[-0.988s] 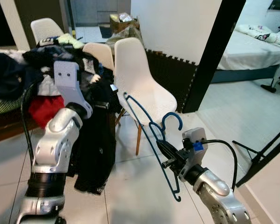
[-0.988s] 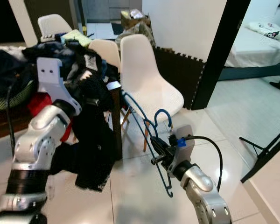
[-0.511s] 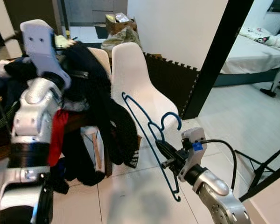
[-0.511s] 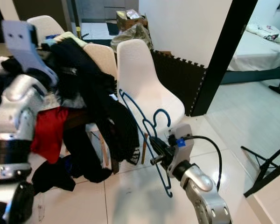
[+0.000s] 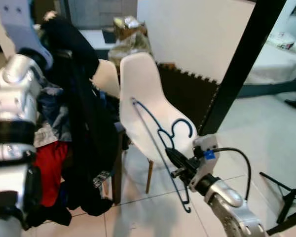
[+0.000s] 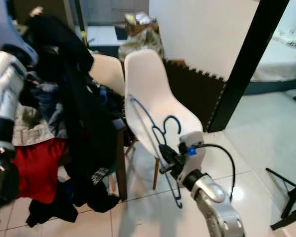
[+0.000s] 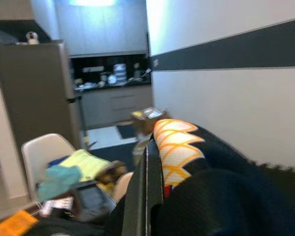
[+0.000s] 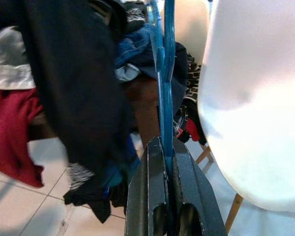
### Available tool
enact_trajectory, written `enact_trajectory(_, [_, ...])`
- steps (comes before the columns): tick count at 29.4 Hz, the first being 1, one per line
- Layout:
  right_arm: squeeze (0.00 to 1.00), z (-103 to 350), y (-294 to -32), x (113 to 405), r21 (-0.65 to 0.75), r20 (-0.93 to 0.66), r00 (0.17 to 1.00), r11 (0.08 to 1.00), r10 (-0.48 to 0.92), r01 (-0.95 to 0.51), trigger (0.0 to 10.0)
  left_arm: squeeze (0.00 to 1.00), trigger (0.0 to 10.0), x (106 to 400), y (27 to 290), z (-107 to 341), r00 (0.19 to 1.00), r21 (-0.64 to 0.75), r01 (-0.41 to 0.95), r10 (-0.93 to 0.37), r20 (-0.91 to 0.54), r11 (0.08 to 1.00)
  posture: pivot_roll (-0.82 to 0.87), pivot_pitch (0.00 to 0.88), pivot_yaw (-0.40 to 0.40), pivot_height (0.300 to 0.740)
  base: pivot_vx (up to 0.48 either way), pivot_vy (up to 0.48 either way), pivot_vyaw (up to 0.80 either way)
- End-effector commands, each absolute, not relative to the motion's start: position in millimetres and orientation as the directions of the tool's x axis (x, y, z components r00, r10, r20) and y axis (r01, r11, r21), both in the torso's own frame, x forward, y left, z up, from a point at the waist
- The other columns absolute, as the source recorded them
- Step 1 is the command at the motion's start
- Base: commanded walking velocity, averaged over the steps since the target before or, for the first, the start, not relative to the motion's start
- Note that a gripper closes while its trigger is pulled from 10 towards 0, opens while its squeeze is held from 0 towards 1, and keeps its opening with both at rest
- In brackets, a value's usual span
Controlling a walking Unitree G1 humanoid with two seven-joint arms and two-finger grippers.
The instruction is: Hang hanger
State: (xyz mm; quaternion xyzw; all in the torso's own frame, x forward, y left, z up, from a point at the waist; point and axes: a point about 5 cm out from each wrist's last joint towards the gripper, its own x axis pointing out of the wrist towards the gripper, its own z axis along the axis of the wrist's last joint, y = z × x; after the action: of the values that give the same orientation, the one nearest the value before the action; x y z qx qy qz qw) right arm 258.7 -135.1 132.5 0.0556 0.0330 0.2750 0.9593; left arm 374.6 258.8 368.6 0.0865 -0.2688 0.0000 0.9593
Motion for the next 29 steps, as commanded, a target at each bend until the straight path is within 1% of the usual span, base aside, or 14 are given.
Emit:
enact_trajectory(1, [0.00,130.5,-141.5,257.2,0.116,-0.049,0.858,0.857,0.511,-0.503,10.0,0.00,10.0,367.3,268.7,394.8,0.808,0.192,-0.101,-0.032,0.588,0.976,0.00,0.042,-0.030,0.740,0.480,0.000,0.00])
enact_trajectory(4, [0.00,130.6,-142.2,256.3,0.116,-0.050,0.860,0.858,0.507,-0.500,10.0,0.00,10.0,353.7,297.2,416.3,0.768,0.172,-0.223,0.065,0.637,0.960,0.00,0.045,-0.030,0.740,0.480,0.000,0.00])
enact_trajectory(5, [0.00,130.6,-142.2,256.3,0.116,-0.050,0.860,0.858,0.507,-0.500,10.0,0.00,10.0,353.7,297.2,416.3,0.768,0.172,-0.223,0.065,0.637,0.960,0.00,0.045,-0.030,0.740,0.480,0.000,0.00])
enact_trajectory(7, [0.00,130.6,-142.4,255.9,0.117,-0.050,0.861,0.859,0.506,-0.498,10.0,0.00,10.0,334.6,328.1,431.1,0.718,0.124,-0.353,0.183,0.672,0.927,0.00,0.047,-0.031,0.740,0.480,0.000,0.00])
enact_trajectory(11, [0.00,130.5,-142.4,255.8,0.118,-0.051,0.861,0.859,0.506,-0.498,10.0,0.00,10.0,326.4,340.9,434.5,0.696,0.098,-0.404,0.236,0.679,0.909,0.00,0.047,-0.031,0.740,0.480,0.000,0.00])
enact_trajectory(13, [0.00,130.4,-142.5,255.2,0.121,-0.052,0.861,0.859,0.506,-0.498,10.0,0.00,10.0,310.9,369.4,424.6,0.657,0.034,-0.515,0.369,0.657,0.857,0.00,0.052,-0.036,0.740,0.141,0.000,0.00])
enact_trajectory(16, [0.00,130.4,-142.5,255.2,0.121,-0.052,0.861,0.859,0.506,-0.498,10.0,0.00,10.0,310.9,369.4,424.6,0.657,0.034,-0.515,0.369,0.657,0.857,0.00,0.052,-0.036,0.740,0.000,0.000,0.00])
enact_trajectory(17, [0.00,130.5,-142.8,254.9,0.123,-0.053,0.861,0.859,0.506,-0.497,10.0,0.00,10.0,301.0,387.0,410.2,0.634,0.009,-0.585,0.450,0.630,0.811,0.00,0.057,-0.037,0.740,0.000,0.000,0.00])
enact_trajectory(18, [0.00,130.5,-142.8,254.9,0.123,-0.053,0.861,0.859,0.506,-0.497,10.0,0.00,10.0,301.0,387.0,410.2,0.634,0.009,-0.585,0.450,0.630,0.811,0.00,0.057,-0.037,0.740,0.000,0.000,0.00])
enact_trajectory(19, [0.00,130.3,-143.4,254.9,0.130,-0.053,0.861,0.858,0.506,-0.496,10.0,0.00,10.0,284.2,408.7,396.1,0.572,-0.049,-0.673,0.561,0.598,0.738,0.01,0.059,-0.044,0.740,0.000,0.000,0.00])
enact_trajectory(20, [0.00,130.3,-143.4,254.9,0.130,-0.053,0.861,0.858,0.506,-0.496,10.0,0.00,10.0,284.2,408.7,396.1,0.572,-0.049,-0.673,0.561,0.598,0.738,0.01,0.059,-0.044,0.740,0.000,0.000,0.00])
enact_trajectory(22, [0.00,130.0,-143.6,255.4,0.138,-0.054,0.860,0.857,0.507,-0.496,10.0,0.00,10.0,256.0,438.3,382.0,0.453,-0.115,-0.788,0.696,0.556,0.605,0.02,0.060,-0.046,0.740,0.000,0.000,0.00])
enact_trajectory(26, [0.00,129.6,-142.8,257.1,0.150,-0.052,0.858,0.854,0.510,-0.498,10.0,0.00,10.0,245.9,450.9,375.9,0.422,-0.116,-0.823,0.735,0.531,0.557,0.04,0.060,-0.050,0.740,0.000,0.000,0.00])
enact_trajectory(29, [0.00,129.5,-142.4,257.8,0.154,-0.051,0.857,0.852,0.512,-0.500,10.0,0.00,10.0,247.2,455.0,366.3,0.439,-0.118,-0.821,0.750,0.494,0.558,0.04,0.057,-0.048,0.740,0.000,0.000,0.00])
